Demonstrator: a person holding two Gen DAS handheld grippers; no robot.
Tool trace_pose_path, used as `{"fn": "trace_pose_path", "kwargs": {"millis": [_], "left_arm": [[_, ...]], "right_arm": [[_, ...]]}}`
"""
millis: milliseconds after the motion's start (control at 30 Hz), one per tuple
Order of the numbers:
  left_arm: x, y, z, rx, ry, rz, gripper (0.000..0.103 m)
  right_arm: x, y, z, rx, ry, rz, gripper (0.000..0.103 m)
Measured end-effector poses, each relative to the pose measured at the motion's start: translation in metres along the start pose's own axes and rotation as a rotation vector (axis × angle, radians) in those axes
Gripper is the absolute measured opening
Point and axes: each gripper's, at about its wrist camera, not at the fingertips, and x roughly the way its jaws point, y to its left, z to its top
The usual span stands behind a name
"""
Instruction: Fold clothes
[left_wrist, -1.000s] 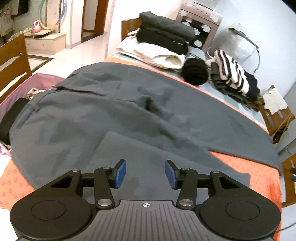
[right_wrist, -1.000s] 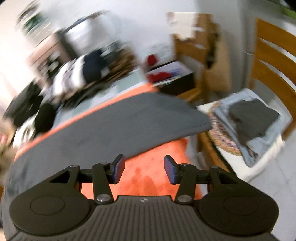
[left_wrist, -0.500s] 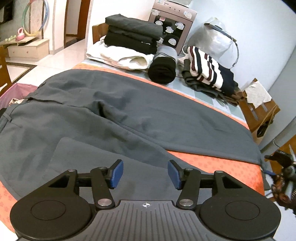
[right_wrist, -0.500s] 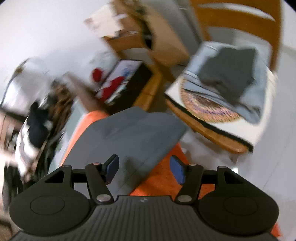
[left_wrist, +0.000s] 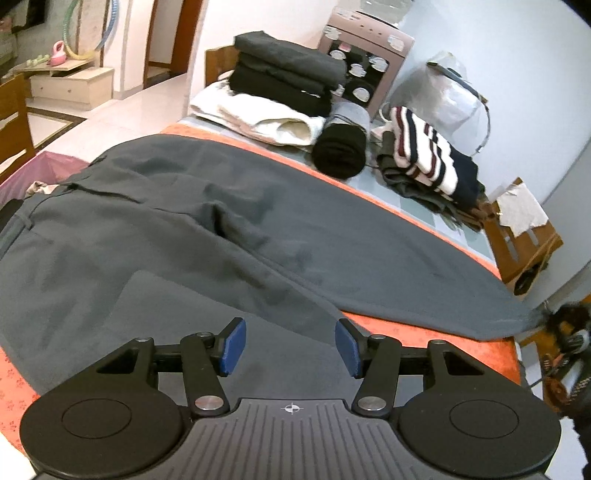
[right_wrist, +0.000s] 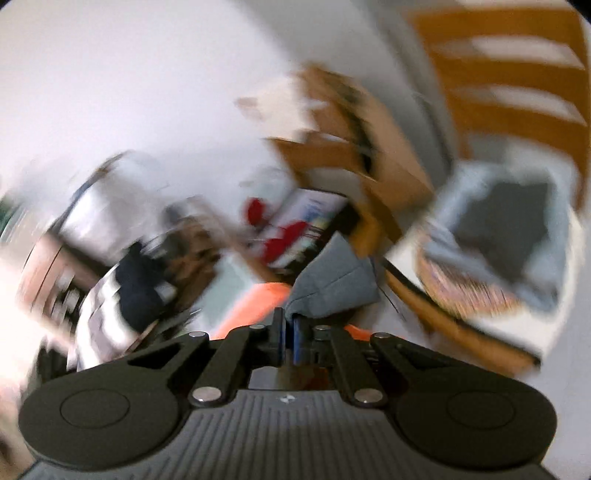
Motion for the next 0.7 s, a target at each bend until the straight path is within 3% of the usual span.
{"fn": "trace_pose_path", "kwargs": {"millis": [133, 300, 500, 700], "left_arm": [[-0.001, 0.023, 0.004, -0.021, -0.006, 0.012, 0.057], [-0.002, 0.063, 0.015, -0.054, -0.017, 0.019, 0.057], [-0.01, 0.119, 0.041, -0.07, -0.045, 0.037, 0.056], [-0.012, 0.171, 0.066, -0.09, -0.061, 0.057, 0.057]], "right_arm": [[-0.014, 0.073, -0.01, -0.269, -0.019, 0.103, 0.005], [-0.029, 0.161, -0.049, -0.492, 0.003, 0.22, 0.004], [-0.036, 0.256, -0.122, -0.652, 0.099, 0.344, 0.004], [-0.036, 0.326, -0.221, -0.827, 0.268, 0.441, 0.004]]}}
